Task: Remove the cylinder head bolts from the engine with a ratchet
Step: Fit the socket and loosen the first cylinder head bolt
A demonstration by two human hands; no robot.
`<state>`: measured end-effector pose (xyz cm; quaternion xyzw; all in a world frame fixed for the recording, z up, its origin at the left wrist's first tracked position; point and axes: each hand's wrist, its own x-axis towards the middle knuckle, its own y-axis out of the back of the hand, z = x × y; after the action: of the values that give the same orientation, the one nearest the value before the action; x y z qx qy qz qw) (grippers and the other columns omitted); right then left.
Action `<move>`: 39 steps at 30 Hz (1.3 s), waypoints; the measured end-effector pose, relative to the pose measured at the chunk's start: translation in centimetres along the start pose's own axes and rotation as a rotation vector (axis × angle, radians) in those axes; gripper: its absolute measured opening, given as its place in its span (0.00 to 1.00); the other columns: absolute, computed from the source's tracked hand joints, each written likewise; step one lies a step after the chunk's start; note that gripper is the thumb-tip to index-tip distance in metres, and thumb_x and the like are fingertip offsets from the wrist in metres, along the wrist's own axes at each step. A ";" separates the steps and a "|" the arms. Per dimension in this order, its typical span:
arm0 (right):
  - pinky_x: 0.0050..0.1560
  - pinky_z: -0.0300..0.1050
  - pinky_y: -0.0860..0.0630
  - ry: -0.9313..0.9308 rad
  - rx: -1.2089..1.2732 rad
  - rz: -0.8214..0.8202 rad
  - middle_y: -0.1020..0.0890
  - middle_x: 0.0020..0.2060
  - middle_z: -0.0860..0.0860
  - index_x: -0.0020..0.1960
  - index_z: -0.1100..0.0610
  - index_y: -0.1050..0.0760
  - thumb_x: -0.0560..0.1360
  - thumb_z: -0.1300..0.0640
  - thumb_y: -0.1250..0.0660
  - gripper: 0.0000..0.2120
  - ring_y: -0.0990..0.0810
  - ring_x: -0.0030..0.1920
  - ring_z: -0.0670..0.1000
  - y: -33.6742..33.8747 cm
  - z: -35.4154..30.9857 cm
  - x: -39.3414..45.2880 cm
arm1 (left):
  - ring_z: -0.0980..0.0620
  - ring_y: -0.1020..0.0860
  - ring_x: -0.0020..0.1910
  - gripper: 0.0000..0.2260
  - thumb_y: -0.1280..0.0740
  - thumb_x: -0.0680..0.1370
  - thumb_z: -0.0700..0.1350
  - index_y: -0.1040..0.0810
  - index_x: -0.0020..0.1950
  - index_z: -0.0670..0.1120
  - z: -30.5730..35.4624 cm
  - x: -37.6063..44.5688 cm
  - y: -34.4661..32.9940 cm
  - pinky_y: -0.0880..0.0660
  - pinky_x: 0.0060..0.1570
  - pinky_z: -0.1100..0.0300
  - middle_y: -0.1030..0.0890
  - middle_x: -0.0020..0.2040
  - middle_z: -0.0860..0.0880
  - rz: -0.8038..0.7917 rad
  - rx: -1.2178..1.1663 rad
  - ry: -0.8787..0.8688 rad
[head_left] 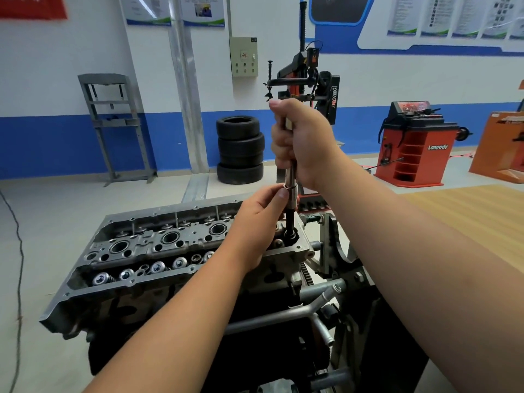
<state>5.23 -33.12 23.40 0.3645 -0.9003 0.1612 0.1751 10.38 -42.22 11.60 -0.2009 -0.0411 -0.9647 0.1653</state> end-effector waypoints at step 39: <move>0.32 0.45 0.31 0.083 -0.180 0.367 0.26 0.26 0.48 0.36 0.56 0.26 0.81 0.47 0.39 0.19 0.30 0.27 0.48 -1.7 0.3 -0.3 | 0.60 0.18 0.44 0.07 0.37 0.86 0.51 0.20 0.54 0.56 0.2 -0.2 -0.3 0.27 0.48 0.60 0.15 0.45 0.55 -0.002 0.130 -0.053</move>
<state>6.58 -34.22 23.29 0.1703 -0.9544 0.1241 0.2116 10.55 -41.84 11.70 -0.2153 -0.1084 -0.9544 0.1759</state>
